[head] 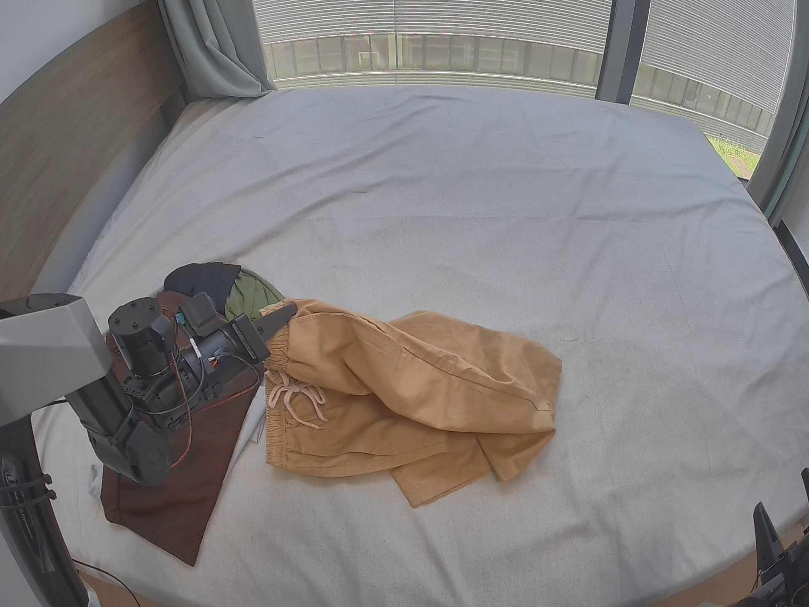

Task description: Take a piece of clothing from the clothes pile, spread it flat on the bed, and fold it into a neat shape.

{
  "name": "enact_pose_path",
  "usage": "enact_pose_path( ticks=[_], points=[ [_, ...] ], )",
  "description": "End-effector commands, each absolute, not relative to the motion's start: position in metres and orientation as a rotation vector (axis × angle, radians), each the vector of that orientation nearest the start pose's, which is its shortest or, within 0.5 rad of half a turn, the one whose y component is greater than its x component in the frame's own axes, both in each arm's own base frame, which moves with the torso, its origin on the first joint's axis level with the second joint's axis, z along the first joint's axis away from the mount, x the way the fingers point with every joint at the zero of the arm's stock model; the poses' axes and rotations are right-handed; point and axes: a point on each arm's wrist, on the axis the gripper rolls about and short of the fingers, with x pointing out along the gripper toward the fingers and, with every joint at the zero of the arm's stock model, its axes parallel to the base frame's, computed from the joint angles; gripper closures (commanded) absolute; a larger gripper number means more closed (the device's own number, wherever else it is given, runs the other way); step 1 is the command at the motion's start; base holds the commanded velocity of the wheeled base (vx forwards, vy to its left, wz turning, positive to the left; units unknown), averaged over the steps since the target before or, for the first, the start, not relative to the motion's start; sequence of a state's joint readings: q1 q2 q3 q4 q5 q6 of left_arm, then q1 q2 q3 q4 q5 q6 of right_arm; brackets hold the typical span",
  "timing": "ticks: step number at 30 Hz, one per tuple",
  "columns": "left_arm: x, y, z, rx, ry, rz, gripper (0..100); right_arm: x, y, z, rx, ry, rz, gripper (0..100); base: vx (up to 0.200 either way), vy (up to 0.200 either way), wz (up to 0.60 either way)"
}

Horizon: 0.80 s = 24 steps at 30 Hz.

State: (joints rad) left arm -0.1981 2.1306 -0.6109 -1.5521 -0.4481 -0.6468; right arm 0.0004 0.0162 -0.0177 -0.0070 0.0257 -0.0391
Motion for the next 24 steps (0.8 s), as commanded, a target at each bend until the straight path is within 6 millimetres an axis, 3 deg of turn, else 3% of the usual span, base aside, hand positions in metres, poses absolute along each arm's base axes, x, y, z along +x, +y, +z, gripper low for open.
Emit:
enact_pose_path(
  ticks=[1,4,5,6,14,17,24],
  points=[
    [0.336,-0.074,0.087,-0.622,0.176,-0.626,100,-0.023,0.001,0.076,-0.04,-0.008,0.027,0,0.0,0.0,0.0],
    [0.336,-0.072,0.087,-0.621,0.173,-0.62,100,-0.026,0.001,0.092,-0.042,-0.102,0.032,0,0.0,0.0,0.0],
    [0.337,-0.072,0.086,-0.621,0.173,-0.62,100,-0.032,0.001,0.116,-0.045,-0.211,0.019,0,0.0,0.0,0.0],
    [0.338,-0.072,0.086,-0.621,0.172,-0.62,100,-0.032,0.002,0.121,-0.051,-0.213,0.007,0,0.0,0.0,0.0],
    [0.339,-0.073,0.089,-0.618,0.159,-0.624,100,-0.017,0.001,0.114,0.013,-0.064,0.082,0,0.0,0.0,0.0],
    [0.34,-0.072,0.091,-0.616,0.15,-0.626,100,-0.014,0.001,0.122,0.03,-0.037,0.105,0,0.0,0.0,0.0],
    [0.34,-0.072,0.093,-0.614,0.144,-0.629,100,0.017,0.004,0.162,0.037,0.087,0.213,0,0.0,0.0,0.0]
  ],
)
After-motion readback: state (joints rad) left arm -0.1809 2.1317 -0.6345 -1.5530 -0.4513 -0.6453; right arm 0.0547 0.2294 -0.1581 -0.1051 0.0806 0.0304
